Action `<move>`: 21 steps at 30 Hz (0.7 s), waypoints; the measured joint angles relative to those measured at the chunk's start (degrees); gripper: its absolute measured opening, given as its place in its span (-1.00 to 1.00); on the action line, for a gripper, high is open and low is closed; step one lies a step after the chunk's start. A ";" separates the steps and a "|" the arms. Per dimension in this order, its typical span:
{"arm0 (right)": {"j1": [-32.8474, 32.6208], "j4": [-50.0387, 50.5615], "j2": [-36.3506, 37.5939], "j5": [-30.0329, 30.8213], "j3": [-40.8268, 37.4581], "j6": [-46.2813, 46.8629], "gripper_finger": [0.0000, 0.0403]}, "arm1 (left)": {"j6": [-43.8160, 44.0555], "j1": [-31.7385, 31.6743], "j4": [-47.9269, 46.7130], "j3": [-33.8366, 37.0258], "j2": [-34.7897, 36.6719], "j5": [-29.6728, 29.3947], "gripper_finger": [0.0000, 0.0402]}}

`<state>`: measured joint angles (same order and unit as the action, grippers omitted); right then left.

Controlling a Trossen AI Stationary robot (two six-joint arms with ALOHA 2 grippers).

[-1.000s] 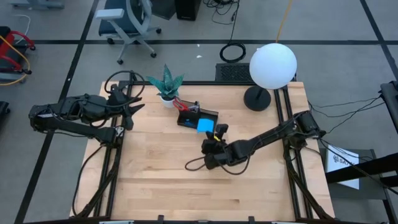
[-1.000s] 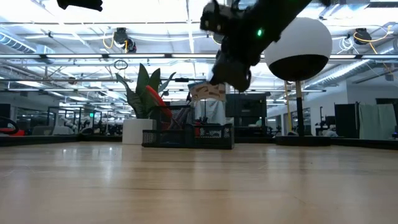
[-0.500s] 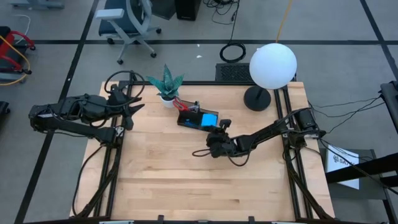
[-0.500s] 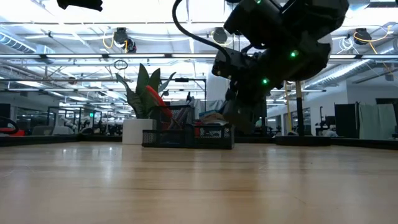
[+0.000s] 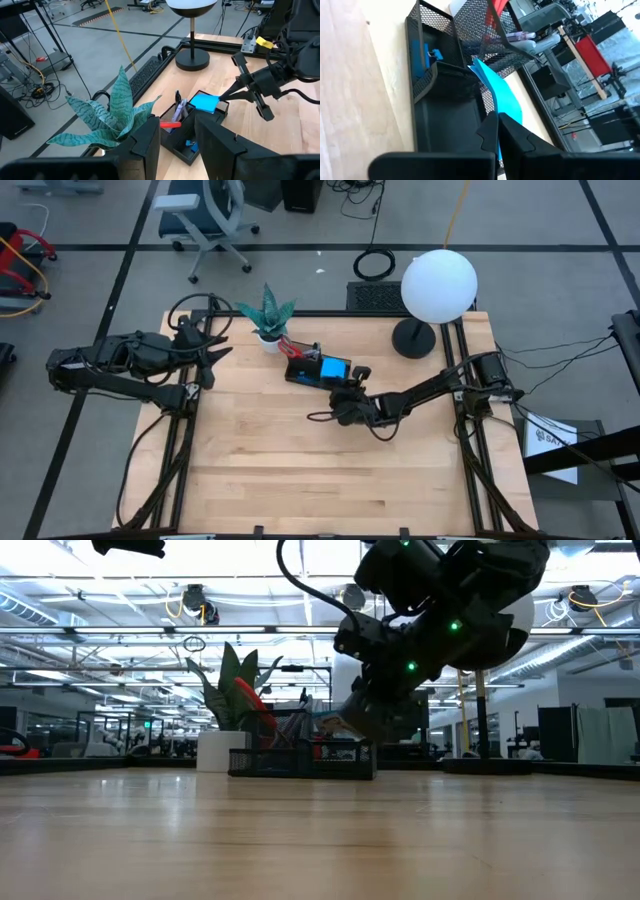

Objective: Pick and place office supplies into organizer
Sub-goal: Put the blue paper into the black desk organizer

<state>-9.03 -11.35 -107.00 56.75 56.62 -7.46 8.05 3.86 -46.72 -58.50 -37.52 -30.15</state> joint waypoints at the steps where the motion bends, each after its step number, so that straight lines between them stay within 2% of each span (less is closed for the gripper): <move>1: 0.21 0.00 0.00 -0.05 0.00 0.69 -1.00 | 0.00 0.00 0.00 0.00 0.00 0.00 -0.35; 11: 2.71 0.68 0.00 -7.39 0.02 4.00 -0.82 | 0.09 0.00 0.01 0.00 0.00 0.00 -0.34; 21: 3.33 0.70 0.00 -7.78 0.02 4.78 -0.49 | 0.11 0.00 0.02 -0.02 -0.02 0.00 -0.34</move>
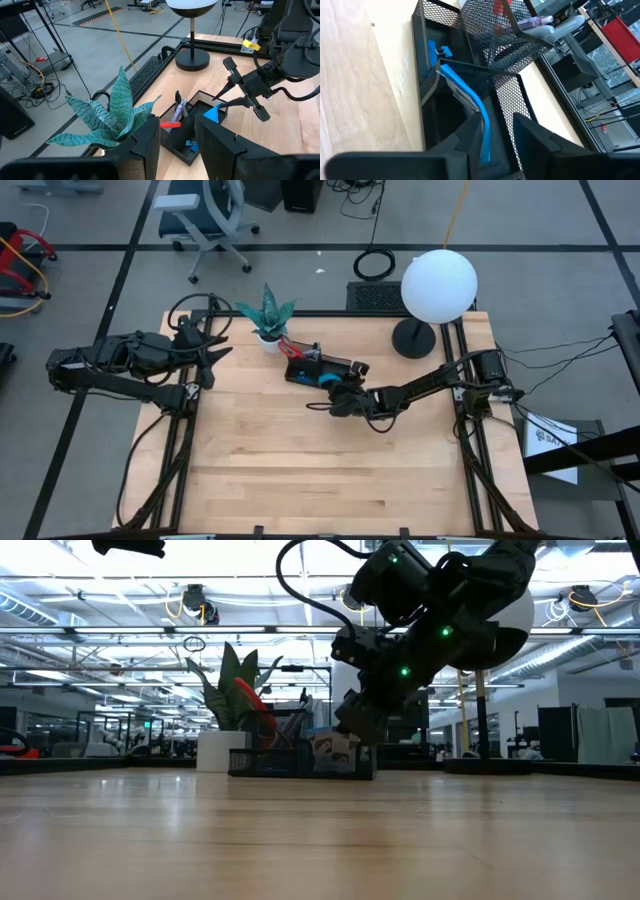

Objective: Pick and place office supplies into organizer
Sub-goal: Put the blue paper into the black desk organizer, then return to Home Position

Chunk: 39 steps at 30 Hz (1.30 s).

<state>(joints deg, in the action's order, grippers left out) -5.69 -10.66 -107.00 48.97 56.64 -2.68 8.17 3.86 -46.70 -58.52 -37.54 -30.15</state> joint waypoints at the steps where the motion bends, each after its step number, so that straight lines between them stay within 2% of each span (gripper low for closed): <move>1: 0.00 0.00 0.00 -0.14 0.00 -0.34 -0.45 | 0.02 0.00 0.00 0.00 0.00 0.00 -0.34; 6: 0.00 -0.11 0.00 -1.59 0.00 -1.00 -0.21 | 0.02 0.00 0.00 0.00 0.00 0.00 -0.34; 13: -0.02 -1.54 0.03 -8.23 0.02 -1.37 0.13 | 0.02 0.00 0.00 0.00 0.00 0.00 -0.34; 19: -0.21 -1.14 1.16 -5.82 0.02 -1.03 0.31 | 0.02 -0.01 0.00 0.00 0.01 0.02 -0.34; 25: -1.10 -0.63 3.08 -4.40 0.05 -1.04 0.37 | 0.02 -0.02 0.00 0.00 0.00 0.02 -0.34; 34: -3.73 -1.10 5.79 -5.64 0.04 -2.71 0.32 | 1.26 0.00 0.06 -0.02 -0.02 0.04 -0.35; 39: -5.34 -1.15 9.73 -5.55 0.04 -2.55 0.33 | 1.62 0.02 0.23 -0.02 -0.44 0.08 -0.34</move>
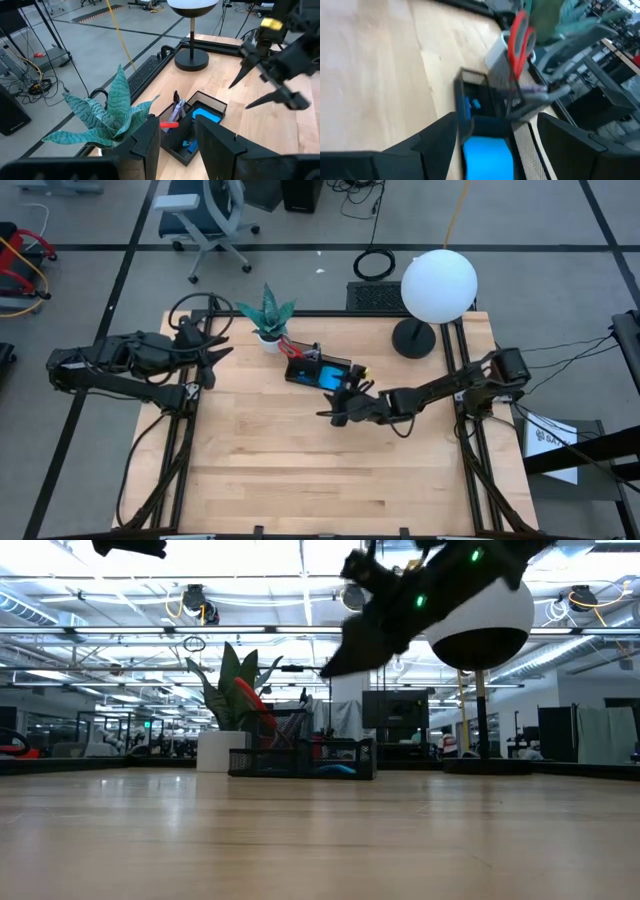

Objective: Pick and place office supplies into organizer
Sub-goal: Return to Home Position

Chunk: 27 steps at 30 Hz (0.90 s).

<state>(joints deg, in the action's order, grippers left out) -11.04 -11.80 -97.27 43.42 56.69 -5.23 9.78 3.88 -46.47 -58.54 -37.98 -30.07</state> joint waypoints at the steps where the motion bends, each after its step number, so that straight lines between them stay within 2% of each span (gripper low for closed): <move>1: -0.46 0.04 0.97 -0.03 0.00 0.00 0.33 | 0.30 0.00 0.00 0.00 -0.08 0.02 -0.34; 5: -2.29 0.01 5.10 -0.03 0.00 -0.04 0.31 | 1.27 0.00 0.15 0.07 -1.04 0.01 -0.34; 9: -3.62 0.03 8.63 -0.04 0.00 -1.14 0.31 | 1.01 0.02 4.10 2.51 -1.40 0.22 -0.34; 14: -4.43 -0.04 12.39 0.00 0.00 -1.90 0.32 | -0.70 0.44 10.71 5.54 -1.33 5.34 -0.34; 17: -4.46 -0.01 13.90 0.00 0.00 -1.90 0.31 | -2.11 2.17 13.13 6.45 -1.33 7.03 -0.34; 27: -3.95 -0.27 14.95 0.00 0.00 -0.23 0.34 | -5.32 10.02 25.60 11.46 -1.24 6.15 -0.35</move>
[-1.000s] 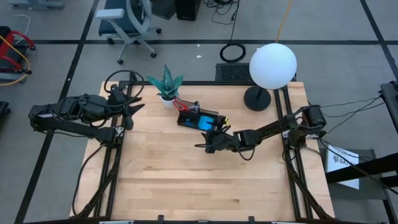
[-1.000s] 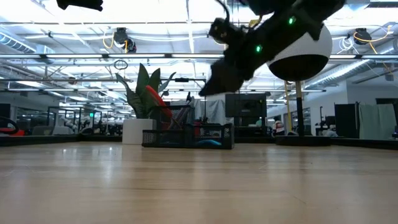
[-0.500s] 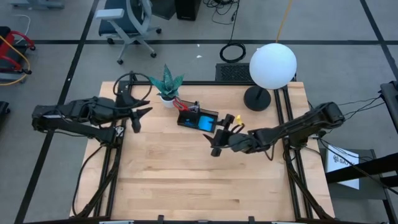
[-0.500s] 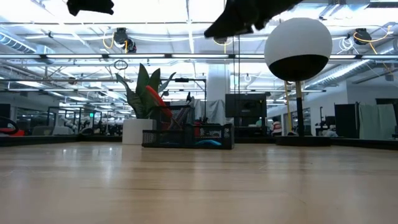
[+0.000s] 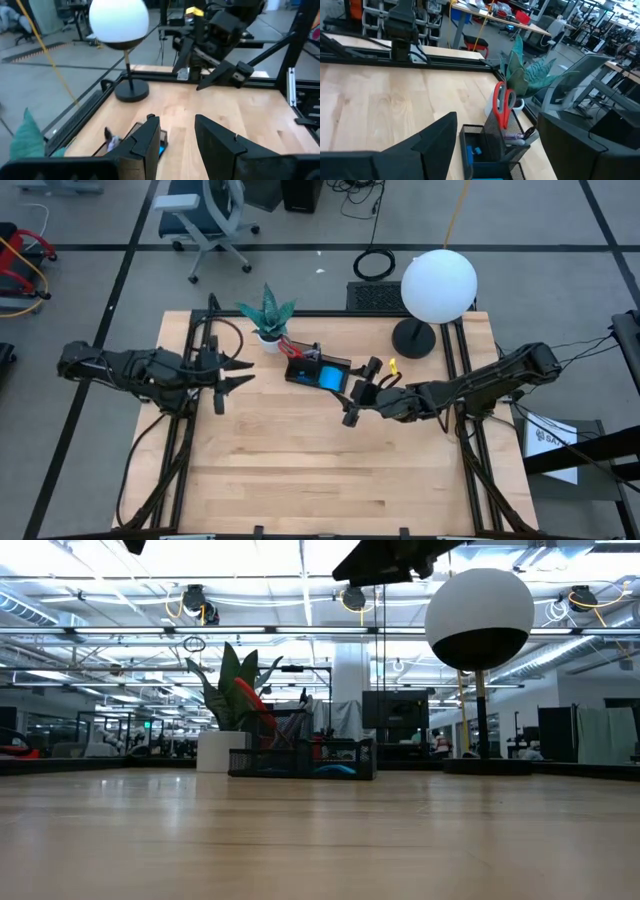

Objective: Pick and place office supplies into organizer
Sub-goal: Return to Home Position

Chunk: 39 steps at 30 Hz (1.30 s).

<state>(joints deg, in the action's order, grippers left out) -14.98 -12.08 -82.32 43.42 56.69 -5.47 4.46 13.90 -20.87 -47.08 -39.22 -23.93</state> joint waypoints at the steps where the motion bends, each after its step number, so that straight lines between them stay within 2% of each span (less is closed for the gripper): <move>1: 0.00 0.00 0.00 0.00 0.00 0.59 0.33 | -0.41 0.68 1.18 0.50 0.00 -0.48 -0.34; 8: -0.02 1.14 1.35 -0.58 0.00 1.31 0.33 | -2.95 4.29 4.65 3.31 0.00 -3.04 -0.35; 10: 0.01 2.33 2.50 -4.16 -0.06 1.44 0.34 | -3.82 4.97 4.66 4.03 0.07 -3.12 -0.34; 15: 0.76 -1.12 7.73 -19.78 -3.84 1.78 0.35 | -3.95 6.38 8.81 7.21 -0.02 -3.14 -0.34; 22: 2.00 -13.09 16.86 -21.26 -16.53 3.86 0.33 | -4.32 6.42 15.99 12.30 0.02 -3.19 -0.34; 25: 3.21 -16.17 21.07 -22.02 -21.31 6.06 0.34 | -4.72 6.22 18.60 14.56 0.11 -5.13 -0.34; 30: 7.22 -22.65 26.43 -33.80 -27.22 8.06 0.34 | -4.93 4.04 23.79 17.66 2.25 -7.47 -0.34; 39: 10.93 -23.76 34.43 -34.54 -31.52 7.29 0.35 | -4.01 -1.51 25.28 25.62 11.34 -7.60 -0.34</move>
<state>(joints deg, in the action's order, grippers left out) -4.05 -35.83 -47.89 8.88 25.17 1.83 0.46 12.38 4.42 -21.46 -27.88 -31.53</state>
